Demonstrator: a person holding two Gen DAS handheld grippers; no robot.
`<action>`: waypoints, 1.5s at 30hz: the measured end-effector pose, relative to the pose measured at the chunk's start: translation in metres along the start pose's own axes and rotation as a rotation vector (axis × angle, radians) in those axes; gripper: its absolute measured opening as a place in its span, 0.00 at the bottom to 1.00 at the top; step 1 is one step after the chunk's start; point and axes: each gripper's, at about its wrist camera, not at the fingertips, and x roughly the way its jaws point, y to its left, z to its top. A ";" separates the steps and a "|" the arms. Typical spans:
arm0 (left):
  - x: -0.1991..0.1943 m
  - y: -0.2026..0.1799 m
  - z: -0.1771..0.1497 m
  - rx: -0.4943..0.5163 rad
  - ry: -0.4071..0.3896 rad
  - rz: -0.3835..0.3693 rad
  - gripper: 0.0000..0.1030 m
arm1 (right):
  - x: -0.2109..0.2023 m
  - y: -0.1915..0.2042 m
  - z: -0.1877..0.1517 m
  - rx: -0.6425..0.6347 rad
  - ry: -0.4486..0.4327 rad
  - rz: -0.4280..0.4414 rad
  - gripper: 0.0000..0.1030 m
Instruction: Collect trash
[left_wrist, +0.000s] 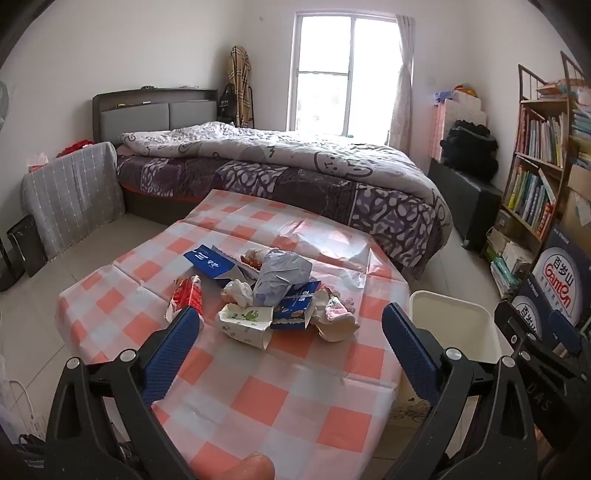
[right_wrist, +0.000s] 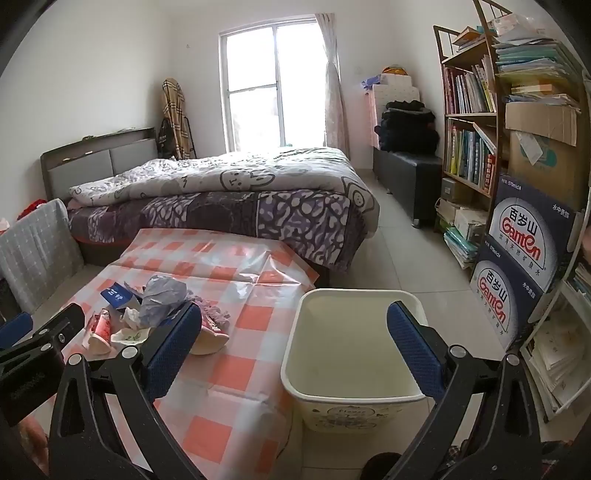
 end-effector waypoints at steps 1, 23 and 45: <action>0.000 0.000 0.000 0.000 0.003 0.000 0.93 | 0.000 0.001 0.000 0.002 0.001 0.000 0.93; 0.000 0.000 0.000 0.000 0.002 0.002 0.93 | 0.001 0.001 0.000 0.003 0.004 0.002 0.93; 0.001 0.000 0.000 0.000 0.005 0.002 0.93 | 0.005 0.002 -0.002 0.003 0.008 0.003 0.93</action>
